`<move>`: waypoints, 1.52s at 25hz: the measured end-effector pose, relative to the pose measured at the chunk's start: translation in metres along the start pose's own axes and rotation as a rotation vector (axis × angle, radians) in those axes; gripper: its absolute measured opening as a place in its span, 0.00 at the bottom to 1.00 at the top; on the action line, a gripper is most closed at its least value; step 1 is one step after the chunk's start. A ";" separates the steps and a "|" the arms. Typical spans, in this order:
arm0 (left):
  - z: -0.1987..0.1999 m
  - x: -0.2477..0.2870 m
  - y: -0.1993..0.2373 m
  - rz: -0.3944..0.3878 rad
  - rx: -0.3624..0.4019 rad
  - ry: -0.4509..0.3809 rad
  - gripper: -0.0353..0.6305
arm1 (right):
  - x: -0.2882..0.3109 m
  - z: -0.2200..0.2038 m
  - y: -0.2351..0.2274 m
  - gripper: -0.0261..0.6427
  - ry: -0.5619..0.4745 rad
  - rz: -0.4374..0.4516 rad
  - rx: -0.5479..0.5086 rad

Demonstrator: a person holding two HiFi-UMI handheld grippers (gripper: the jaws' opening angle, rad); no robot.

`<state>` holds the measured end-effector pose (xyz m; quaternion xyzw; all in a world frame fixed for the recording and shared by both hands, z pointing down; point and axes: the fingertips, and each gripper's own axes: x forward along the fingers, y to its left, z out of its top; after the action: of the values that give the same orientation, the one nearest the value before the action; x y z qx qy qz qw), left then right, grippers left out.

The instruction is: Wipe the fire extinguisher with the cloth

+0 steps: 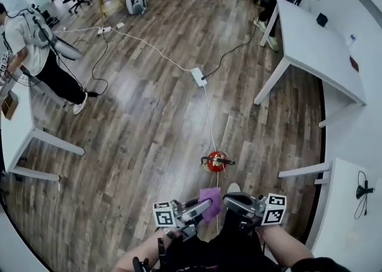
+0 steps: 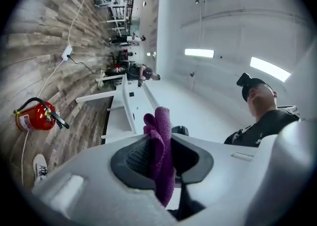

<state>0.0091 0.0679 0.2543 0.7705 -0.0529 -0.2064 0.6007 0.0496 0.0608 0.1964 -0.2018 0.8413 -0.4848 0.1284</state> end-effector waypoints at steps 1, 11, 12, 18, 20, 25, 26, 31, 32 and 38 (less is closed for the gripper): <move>-0.004 -0.003 -0.020 -0.012 0.031 0.047 0.16 | 0.002 0.000 0.017 0.06 -0.017 0.004 -0.025; -0.056 -0.058 -0.149 -0.115 0.127 0.384 0.16 | -0.012 -0.043 0.124 0.07 -0.203 -0.070 -0.151; -0.063 -0.061 -0.153 -0.120 0.131 0.423 0.16 | -0.015 -0.046 0.126 0.06 -0.213 -0.081 -0.148; -0.065 -0.068 -0.167 -0.071 0.249 0.440 0.16 | -0.036 -0.064 0.136 0.05 -0.267 -0.128 -0.086; -0.070 -0.064 -0.173 -0.067 0.281 0.437 0.16 | -0.049 -0.070 0.139 0.05 -0.284 -0.138 -0.088; -0.116 -0.050 -0.177 -0.068 0.263 0.548 0.16 | -0.084 -0.085 0.140 0.04 -0.315 -0.179 -0.076; -0.125 -0.045 -0.176 -0.066 0.253 0.557 0.16 | -0.091 -0.087 0.141 0.04 -0.317 -0.184 -0.073; -0.149 -0.016 -0.194 -0.061 0.298 0.525 0.16 | -0.127 -0.098 0.156 0.04 -0.291 -0.231 -0.071; -0.149 -0.013 -0.199 -0.057 0.318 0.506 0.16 | -0.131 -0.100 0.159 0.04 -0.273 -0.237 -0.078; -0.168 -0.021 -0.210 0.003 0.357 0.425 0.16 | -0.139 -0.124 0.167 0.04 -0.190 -0.158 -0.069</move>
<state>0.0191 0.2836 0.0932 0.8901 0.0376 -0.0265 0.4534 0.0853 0.2948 0.1161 -0.3169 0.8230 -0.4428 0.1616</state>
